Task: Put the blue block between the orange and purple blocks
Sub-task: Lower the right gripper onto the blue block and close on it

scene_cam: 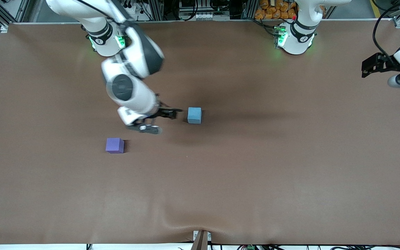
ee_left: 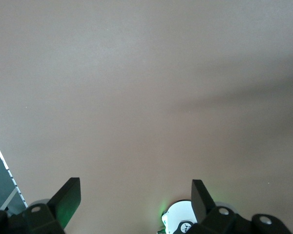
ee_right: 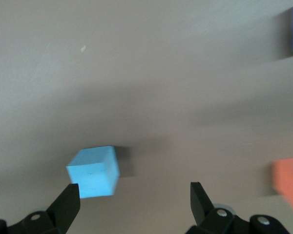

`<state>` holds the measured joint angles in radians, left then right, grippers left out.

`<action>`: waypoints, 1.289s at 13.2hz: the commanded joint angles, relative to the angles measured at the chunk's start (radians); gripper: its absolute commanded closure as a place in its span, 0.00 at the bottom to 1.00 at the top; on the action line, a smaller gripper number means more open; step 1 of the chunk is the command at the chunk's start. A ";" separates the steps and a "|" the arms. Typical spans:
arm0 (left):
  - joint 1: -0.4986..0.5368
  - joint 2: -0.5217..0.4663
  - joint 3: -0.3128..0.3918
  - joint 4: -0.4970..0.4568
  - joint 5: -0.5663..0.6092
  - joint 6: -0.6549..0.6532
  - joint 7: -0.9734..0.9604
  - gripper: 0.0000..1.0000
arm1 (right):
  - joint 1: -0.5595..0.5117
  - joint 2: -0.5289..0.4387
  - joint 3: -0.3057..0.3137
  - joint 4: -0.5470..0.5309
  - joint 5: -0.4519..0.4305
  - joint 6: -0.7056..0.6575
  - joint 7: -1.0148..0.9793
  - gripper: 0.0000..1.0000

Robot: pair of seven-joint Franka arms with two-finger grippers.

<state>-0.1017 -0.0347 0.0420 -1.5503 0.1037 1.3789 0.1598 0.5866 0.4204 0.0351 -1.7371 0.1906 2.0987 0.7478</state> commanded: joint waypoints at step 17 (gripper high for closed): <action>0.054 0.059 -0.041 0.035 -0.055 0.060 -0.083 0.00 | 0.162 0.189 -0.017 -0.004 -0.091 0.259 0.045 1.00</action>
<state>-0.0562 0.0098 0.0022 -1.5312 0.0359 1.4339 0.0585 0.7767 0.6347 0.0182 -1.7380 0.1237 2.3760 0.8193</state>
